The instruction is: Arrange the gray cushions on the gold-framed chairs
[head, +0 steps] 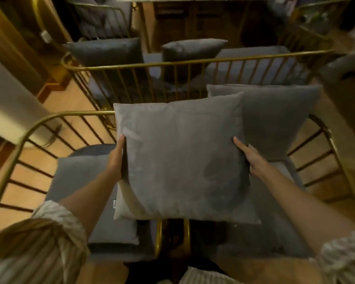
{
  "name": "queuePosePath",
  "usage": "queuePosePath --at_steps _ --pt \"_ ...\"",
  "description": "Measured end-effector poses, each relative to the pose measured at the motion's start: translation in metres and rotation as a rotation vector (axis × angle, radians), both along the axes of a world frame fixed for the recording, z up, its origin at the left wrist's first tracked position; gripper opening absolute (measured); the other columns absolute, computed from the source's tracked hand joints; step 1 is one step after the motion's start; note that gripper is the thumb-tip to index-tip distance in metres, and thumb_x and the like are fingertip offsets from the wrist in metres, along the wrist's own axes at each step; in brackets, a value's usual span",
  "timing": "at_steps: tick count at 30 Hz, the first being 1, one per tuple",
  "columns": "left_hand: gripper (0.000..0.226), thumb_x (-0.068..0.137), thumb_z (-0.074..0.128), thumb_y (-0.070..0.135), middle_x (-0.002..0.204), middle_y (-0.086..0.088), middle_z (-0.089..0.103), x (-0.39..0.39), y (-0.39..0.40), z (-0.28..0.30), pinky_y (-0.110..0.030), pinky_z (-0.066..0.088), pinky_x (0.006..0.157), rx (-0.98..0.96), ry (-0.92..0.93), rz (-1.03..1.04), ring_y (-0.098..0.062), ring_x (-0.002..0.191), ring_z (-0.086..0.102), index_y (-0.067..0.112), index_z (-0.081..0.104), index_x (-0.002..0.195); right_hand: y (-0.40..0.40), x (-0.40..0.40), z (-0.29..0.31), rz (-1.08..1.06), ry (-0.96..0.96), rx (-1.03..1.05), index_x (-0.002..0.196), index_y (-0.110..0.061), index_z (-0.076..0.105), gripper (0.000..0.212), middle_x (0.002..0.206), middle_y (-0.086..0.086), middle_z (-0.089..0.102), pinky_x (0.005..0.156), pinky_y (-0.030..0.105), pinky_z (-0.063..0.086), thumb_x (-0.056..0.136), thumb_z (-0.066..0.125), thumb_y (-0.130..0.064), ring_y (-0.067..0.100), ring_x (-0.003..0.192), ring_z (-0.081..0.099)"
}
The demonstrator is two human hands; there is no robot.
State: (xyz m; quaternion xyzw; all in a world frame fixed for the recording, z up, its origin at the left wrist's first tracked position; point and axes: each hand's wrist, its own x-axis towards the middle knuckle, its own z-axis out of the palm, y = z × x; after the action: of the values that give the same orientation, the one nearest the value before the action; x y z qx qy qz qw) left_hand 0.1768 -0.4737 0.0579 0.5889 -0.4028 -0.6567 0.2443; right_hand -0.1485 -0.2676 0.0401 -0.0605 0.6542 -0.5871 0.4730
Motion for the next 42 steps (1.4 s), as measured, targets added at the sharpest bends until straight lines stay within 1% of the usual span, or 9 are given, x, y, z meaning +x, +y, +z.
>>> queuePosePath --at_steps 3,6,12,16,18,25,32,38,42 --pt "0.109 0.048 0.054 0.096 0.128 0.004 0.062 0.061 -0.042 0.002 -0.052 0.039 0.11 -0.017 0.008 0.108 -0.026 0.12 0.056 0.029 0.055 0.134 -0.067 0.047 0.022 0.154 0.028 -0.053 0.133 -0.013 0.059 0.116 0.122 0.005 0.071 0.104 0.044 0.05 0.033 0.091 -0.064 0.023 0.111 0.068" --pt "0.116 0.051 0.052 0.096 0.135 0.004 0.056 0.112 -0.079 0.018 -0.047 0.036 0.112 -0.093 0.004 0.161 -0.024 0.125 0.052 0.027 0.044 0.144 -0.128 0.093 0.042 0.242 0.032 -0.074 0.143 -0.015 0.048 0.12 0.133 0.005 0.064 0.105 0.042 0.048 0.041 0.089 -0.064 0.024 0.117 0.063" --pt "0.113 0.059 0.053 0.091 0.149 0.002 0.044 0.192 -0.18 0.044 -0.051 0.023 0.118 -0.247 0.069 0.187 -0.023 0.137 0.04 0.029 0.03 0.151 -0.241 0.176 0.071 0.293 0.065 -0.214 0.136 -0.026 0.044 0.126 0.117 -0.006 0.065 0.082 0.026 0.055 0.026 0.09 -0.063 0.011 0.102 0.065" --pt "0.114 0.063 0.053 0.088 0.158 -0.002 0.031 0.216 -0.252 0.047 -0.055 0.019 0.12 -0.257 0.093 0.154 -0.03 0.146 0.028 0.029 0.018 0.154 -0.304 0.209 0.067 0.201 0.057 -0.208 0.15 -0.025 0.034 0.116 0.142 0.001 0.054 0.098 0.04 0.048 0.05 0.085 -0.055 0.018 0.109 0.059" --pt "0.111 0.067 0.053 0.085 0.16 -0.003 0.027 0.22 -0.286 0.043 -0.056 0.018 0.12 -0.248 0.092 0.112 -0.032 0.147 0.024 0.028 0.016 0.155 -0.33 0.22 0.055 0.124 0.029 -0.197 0.15 -0.028 0.034 0.126 0.143 0.002 0.055 0.105 0.048 0.046 0.041 0.091 -0.057 0.023 0.12 0.057" --pt "0.135 0.044 0.058 0.094 0.161 -0.004 0.023 0.219 -0.352 0.0 -0.06 0.019 0.118 -0.148 0.025 -0.009 -0.034 0.147 0.023 0.035 0.008 0.154 -0.382 0.238 0.008 0.092 -0.056 -0.117 0.148 -0.035 0.034 0.116 0.152 0.001 0.046 0.109 0.074 0.024 0.047 0.087 -0.059 0.033 0.141 0.039" --pt "0.126 0.067 0.079 0.058 0.164 -0.001 0.011 0.212 -0.366 -0.055 -0.066 0.029 0.111 -0.069 -0.039 -0.08 -0.037 0.148 0.019 0.039 -0.012 0.152 -0.418 0.263 -0.046 0.024 -0.011 0.145 0.153 -0.043 0.013 0.085 0.162 -0.004 0.025 0.102 0.07 0.037 0.088 0.067 -0.041 0.034 0.143 0.036" --pt "0.128 0.07 0.076 0.059 0.166 -0.002 0.002 0.205 -0.377 -0.061 -0.066 0.03 0.111 -0.066 -0.206 -0.083 -0.039 0.15 0.013 0.036 -0.02 0.151 -0.422 0.27 -0.042 0.044 0.077 0.232 0.155 -0.04 0.009 0.082 0.163 -0.003 0.02 0.104 0.065 0.039 0.092 0.062 -0.041 0.034 0.144 0.034" --pt "0.107 0.085 0.068 0.048 0.165 -0.004 0.007 0.208 -0.359 -0.05 -0.063 0.028 0.114 -0.046 -0.177 -0.093 -0.039 0.149 0.017 0.035 -0.012 0.154 -0.405 0.267 -0.03 0.116 0.108 0.254 0.154 -0.036 0.021 0.073 0.159 -0.003 0.032 0.103 0.06 0.04 0.094 0.062 -0.037 0.032 0.141 0.039"
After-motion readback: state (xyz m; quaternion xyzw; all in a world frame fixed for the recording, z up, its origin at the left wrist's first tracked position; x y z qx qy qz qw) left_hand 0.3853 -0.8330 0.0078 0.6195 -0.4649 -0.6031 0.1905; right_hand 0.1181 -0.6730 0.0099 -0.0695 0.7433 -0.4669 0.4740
